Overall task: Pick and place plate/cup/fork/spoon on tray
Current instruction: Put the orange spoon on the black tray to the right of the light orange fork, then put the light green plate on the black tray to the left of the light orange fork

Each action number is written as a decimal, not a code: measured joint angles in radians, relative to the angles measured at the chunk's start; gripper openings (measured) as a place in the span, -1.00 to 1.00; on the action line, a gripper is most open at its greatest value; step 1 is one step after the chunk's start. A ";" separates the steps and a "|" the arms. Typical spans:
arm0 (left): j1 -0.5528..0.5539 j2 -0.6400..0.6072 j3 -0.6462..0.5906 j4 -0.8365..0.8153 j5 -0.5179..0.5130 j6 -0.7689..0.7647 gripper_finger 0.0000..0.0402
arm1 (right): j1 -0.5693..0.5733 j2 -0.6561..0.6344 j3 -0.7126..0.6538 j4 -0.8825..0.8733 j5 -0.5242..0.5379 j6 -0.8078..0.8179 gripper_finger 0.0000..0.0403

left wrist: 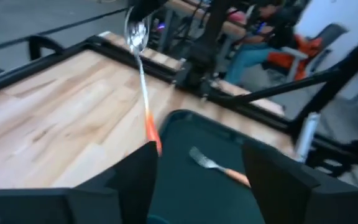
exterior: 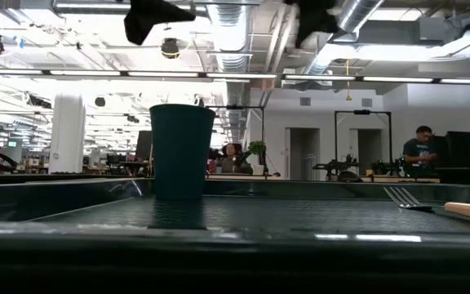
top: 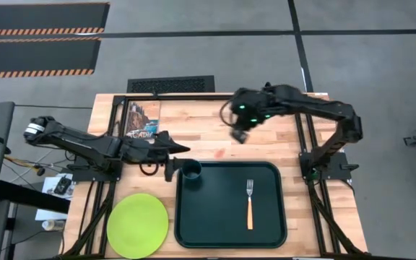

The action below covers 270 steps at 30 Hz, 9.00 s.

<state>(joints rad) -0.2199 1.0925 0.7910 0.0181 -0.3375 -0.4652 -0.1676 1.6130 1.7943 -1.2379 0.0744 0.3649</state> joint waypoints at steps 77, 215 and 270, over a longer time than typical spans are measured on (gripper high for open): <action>0.001 -0.060 -0.002 -0.060 -0.089 -0.026 0.25 | 0.166 -0.218 -1.211 0.748 -0.484 -0.078 -0.79; -0.409 0.126 -0.161 -0.793 0.351 -0.646 -0.78 | 0.711 -0.283 -1.025 1.112 -0.078 0.431 -0.30; -0.548 -0.329 -0.612 -0.496 0.385 -1.112 -0.63 | 0.822 -0.283 -1.025 1.116 0.114 0.521 -0.30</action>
<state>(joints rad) -0.7677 0.7634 0.1795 -0.4778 0.0480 -1.5770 0.6544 1.3300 0.7689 -0.1219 0.1882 0.8856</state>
